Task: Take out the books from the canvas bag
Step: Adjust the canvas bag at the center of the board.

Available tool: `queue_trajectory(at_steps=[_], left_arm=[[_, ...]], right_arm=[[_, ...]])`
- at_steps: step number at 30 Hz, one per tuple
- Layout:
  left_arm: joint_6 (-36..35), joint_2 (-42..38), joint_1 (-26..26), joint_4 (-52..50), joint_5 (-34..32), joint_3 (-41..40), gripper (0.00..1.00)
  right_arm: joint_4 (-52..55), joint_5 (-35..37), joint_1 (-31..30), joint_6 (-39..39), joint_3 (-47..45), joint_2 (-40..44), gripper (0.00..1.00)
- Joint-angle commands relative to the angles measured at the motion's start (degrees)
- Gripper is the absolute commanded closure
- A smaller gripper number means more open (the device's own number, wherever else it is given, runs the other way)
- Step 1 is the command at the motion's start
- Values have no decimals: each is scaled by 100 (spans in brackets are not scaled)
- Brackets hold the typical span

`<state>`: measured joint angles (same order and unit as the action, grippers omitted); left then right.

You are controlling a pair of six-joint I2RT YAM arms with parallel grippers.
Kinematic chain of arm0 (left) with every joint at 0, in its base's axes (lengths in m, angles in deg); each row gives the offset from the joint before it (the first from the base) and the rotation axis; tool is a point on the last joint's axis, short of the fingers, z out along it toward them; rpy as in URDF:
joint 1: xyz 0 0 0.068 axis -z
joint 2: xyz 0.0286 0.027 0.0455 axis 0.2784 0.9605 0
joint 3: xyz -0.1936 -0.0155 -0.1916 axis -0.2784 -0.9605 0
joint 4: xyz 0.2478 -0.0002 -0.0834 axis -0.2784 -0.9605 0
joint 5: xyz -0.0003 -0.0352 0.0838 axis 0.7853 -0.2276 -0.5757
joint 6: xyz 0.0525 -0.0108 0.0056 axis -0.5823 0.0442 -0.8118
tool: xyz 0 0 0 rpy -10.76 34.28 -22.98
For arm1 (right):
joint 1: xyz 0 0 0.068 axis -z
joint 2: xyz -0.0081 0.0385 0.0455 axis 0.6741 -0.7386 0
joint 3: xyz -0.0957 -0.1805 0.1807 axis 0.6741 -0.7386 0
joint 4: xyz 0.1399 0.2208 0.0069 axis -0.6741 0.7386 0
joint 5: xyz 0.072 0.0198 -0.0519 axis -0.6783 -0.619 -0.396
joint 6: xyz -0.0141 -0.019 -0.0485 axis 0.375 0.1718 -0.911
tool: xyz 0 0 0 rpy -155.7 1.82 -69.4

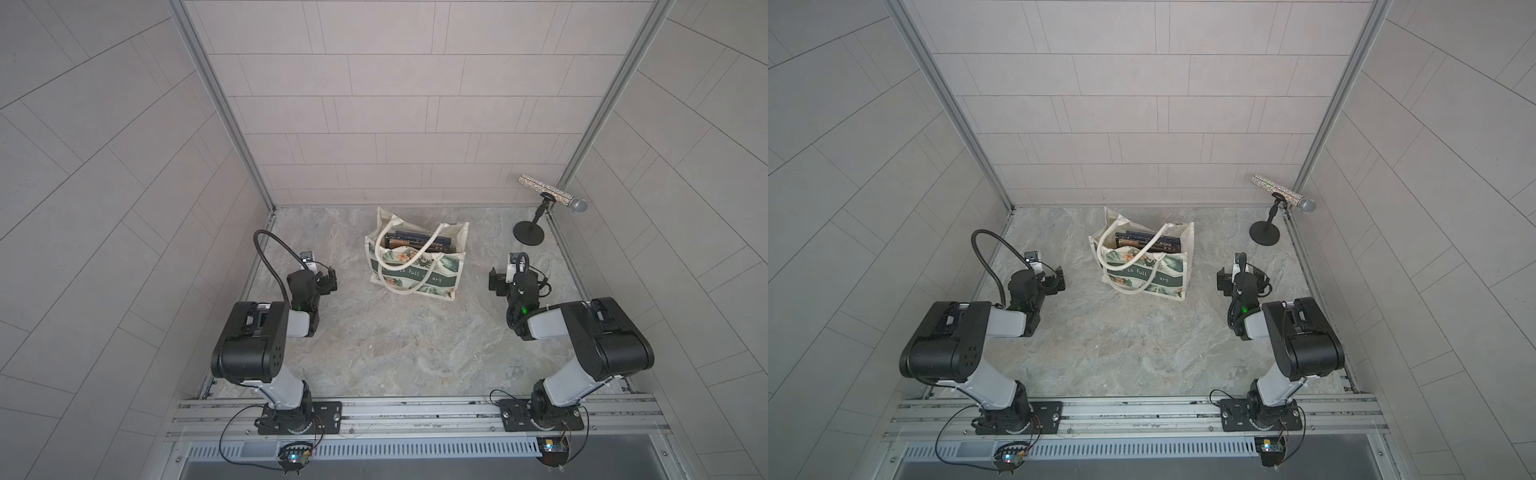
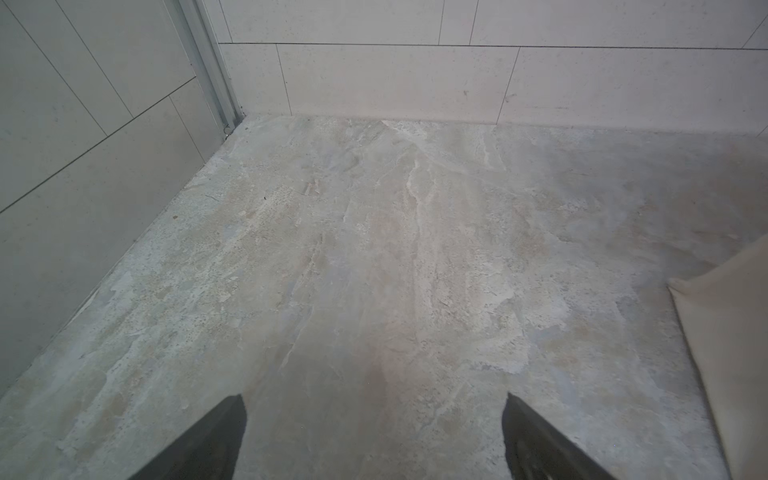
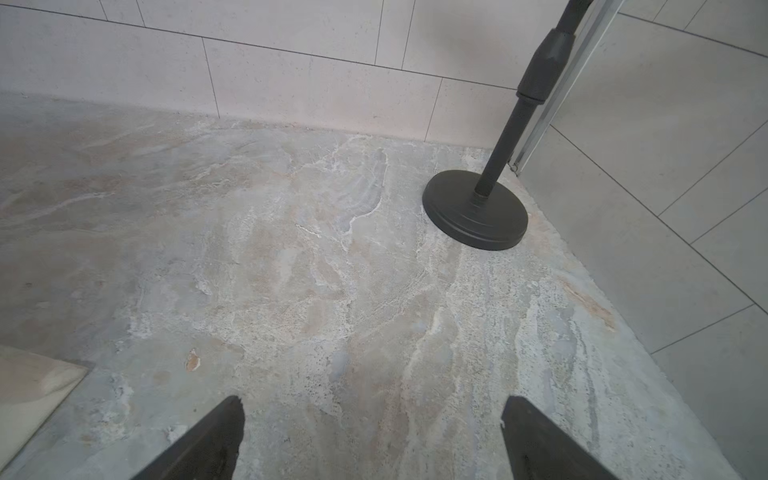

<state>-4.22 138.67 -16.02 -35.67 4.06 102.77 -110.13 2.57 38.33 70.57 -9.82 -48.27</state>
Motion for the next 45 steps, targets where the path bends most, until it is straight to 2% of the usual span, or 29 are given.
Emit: queue_trajectory(at_steps=[1, 25, 28, 31, 33, 35, 37, 38, 39, 40, 41, 43, 45], left_arm=[[-92, -135, 12, 20, 10, -37, 0], [-89, -135, 18, 16, 17, -33, 0], [-30, -188, 23, 110, -175, -96, 0], [109, -870, 70, 71, -737, -428, 0], [73, -1549, 118, -381, -804, -450, 0], [461, -2347, 134, -1438, -1016, -218, 0], [883, -2998, 135, -2351, -1277, 117, 0], [977, -3236, 133, -2762, -1175, 285, 0], [989, -3430, 134, -2960, -980, 412, 0], [1015, -3670, 133, -3201, -696, 574, 0], [1388, -3931, 127, -3497, -645, 743, 0], [2855, -4395, 118, -4367, -1038, 1108, 0], [3126, -4924, 99, -5222, -827, 1520, 0]], right_arm=[[45, -15, 22, -87, -18, 131, 0], [57, -17, 23, -88, -22, 131, 1], [48, -24, 29, -87, -16, 139, 1], [-11, 84, -1, -119, -127, 334, 0], [720, 600, -189, -190, -20, 970, 1], [1954, 892, -341, -120, 453, 1654, 1], [2365, 1067, -394, 372, 619, 2124, 0], [2668, 1178, -441, 541, 721, 2357, 0], [3046, 1157, -485, 712, 852, 2570, 1], [3527, 842, -486, 1081, 1055, 2836, 0], [4056, 336, -466, 1413, 1281, 3137, 1], [4870, -160, -464, 2385, 1687, 3692, 1], [4997, -343, -462, 3128, 1627, 4252, 1]])
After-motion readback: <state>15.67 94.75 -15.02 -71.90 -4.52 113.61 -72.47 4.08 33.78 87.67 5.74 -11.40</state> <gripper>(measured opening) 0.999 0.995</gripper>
